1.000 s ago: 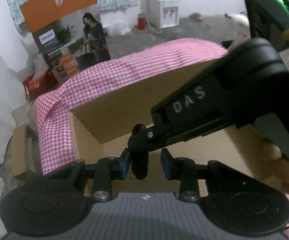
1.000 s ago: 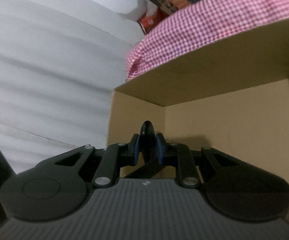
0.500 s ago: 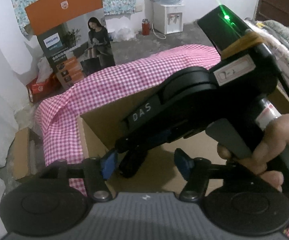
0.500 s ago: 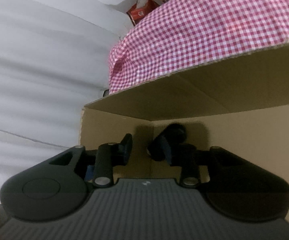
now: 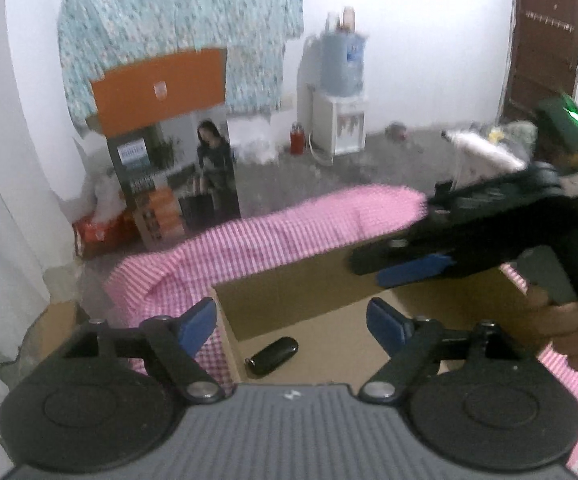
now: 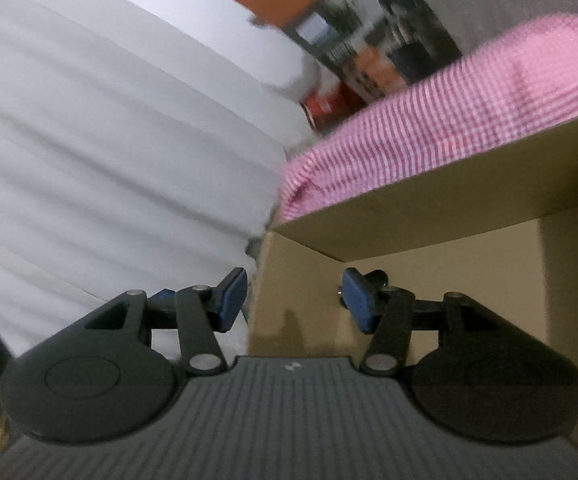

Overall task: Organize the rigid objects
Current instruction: 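Grasp the black cylinder upright with the right gripper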

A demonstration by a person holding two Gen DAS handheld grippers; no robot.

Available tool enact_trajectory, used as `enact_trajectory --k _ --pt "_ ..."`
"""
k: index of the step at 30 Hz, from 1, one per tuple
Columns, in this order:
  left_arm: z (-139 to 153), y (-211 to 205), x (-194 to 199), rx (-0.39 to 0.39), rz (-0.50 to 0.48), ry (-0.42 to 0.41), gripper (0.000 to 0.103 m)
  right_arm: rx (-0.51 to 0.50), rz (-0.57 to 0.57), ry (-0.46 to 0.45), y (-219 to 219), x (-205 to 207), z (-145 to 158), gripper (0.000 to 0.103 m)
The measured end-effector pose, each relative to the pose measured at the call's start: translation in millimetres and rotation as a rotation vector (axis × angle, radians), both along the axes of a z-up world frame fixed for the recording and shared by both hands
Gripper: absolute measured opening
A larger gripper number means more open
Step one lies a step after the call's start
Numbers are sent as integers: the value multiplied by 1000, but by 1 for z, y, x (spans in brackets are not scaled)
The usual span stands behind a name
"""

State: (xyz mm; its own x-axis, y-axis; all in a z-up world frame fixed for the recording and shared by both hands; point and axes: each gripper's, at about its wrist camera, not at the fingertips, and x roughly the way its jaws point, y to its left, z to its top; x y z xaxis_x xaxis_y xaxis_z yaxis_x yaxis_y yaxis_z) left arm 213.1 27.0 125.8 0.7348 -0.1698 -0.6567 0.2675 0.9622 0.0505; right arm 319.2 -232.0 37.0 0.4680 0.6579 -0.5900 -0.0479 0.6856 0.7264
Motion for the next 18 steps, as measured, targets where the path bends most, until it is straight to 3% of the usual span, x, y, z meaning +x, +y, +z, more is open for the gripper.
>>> enact_trajectory --k 5,9,14,18 --pt "22 -1 -49 -29 -18 -25 85 6 -12 -125 -37 -85 47 53" --pt "16 -14 -90 -42 -54 -4 92 -54 -19 -168 -58 -160 54 57" --pt "-21 -49 -133 -98 -148 56 92 -183 -46 -154 -71 -233 22 57" --pt "-64 -91 -154 -106 -241 98 92 -317 -30 -103 -68 -262 -17 57"
